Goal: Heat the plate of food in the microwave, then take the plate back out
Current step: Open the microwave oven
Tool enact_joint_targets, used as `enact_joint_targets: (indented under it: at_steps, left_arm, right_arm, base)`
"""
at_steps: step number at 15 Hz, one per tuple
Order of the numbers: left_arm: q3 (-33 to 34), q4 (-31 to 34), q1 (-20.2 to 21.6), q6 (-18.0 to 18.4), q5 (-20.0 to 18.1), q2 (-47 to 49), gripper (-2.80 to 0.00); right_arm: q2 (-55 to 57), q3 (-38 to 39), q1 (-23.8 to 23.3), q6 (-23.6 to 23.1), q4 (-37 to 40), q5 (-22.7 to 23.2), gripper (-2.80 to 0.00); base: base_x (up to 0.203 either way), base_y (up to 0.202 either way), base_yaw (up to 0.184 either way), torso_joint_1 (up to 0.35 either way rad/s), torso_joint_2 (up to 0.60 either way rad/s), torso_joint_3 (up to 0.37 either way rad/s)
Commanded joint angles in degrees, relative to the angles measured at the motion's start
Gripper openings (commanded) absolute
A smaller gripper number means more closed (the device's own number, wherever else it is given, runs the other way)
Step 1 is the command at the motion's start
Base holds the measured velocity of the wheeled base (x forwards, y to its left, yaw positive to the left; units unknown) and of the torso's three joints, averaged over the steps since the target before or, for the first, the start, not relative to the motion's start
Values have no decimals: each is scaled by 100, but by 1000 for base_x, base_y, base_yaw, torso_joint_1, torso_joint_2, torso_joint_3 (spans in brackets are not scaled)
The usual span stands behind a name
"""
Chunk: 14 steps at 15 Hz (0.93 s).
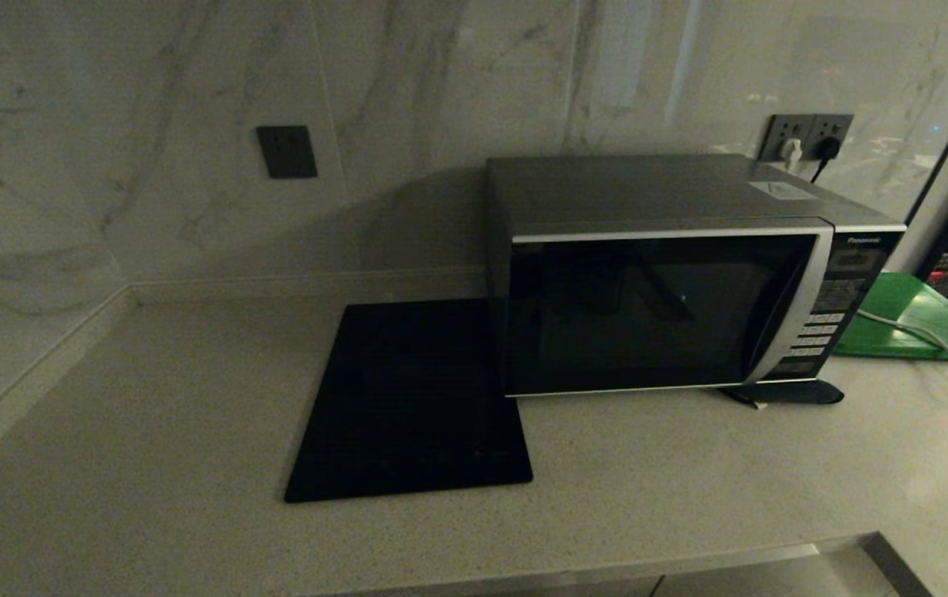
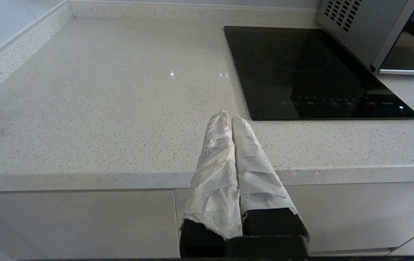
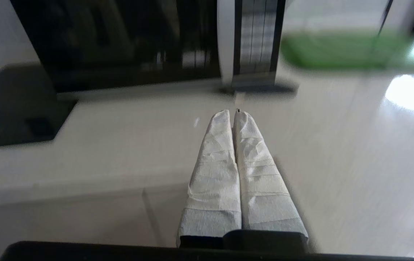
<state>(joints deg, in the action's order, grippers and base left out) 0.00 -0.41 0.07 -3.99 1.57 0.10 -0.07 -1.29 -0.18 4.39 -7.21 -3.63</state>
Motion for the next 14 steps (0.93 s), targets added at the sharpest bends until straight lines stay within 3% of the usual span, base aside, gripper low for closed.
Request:
enact_joint_targets:
  at_steps: [1, 4, 7, 11, 14]
  left_arm:
    - [0, -3, 1, -6, 9, -1, -280]
    - [0, -3, 1, -6, 1, -1, -280]
    - [0, -3, 1, -6, 10, -1, -280]
    - [0, -2, 1, -6, 10, -1, -280]
    - [0, -3, 1, -6, 1, -1, -280]
  right_arm:
    - [8, -571, 1, -44, 300, -5, -280]
    - [356, -1869, 1, -54, 1457, -30, -280]
    - [1789, -3068, -8, -51, 1732, -320, -280]
    - [3861, -4736, -21, -270, 1793, -1434, -280]
    - [4943, -5085, -25, -596, 976, -2489, -280]
  base:
    - [0, 0, 0, 0, 0, 0]
    - [0, 0, 0, 0, 0, 0]
    - [0, 0, 0, 0, 0, 0]
    - [0, 0, 0, 0, 0, 0]
    - [0, 0, 0, 0, 0, 0]
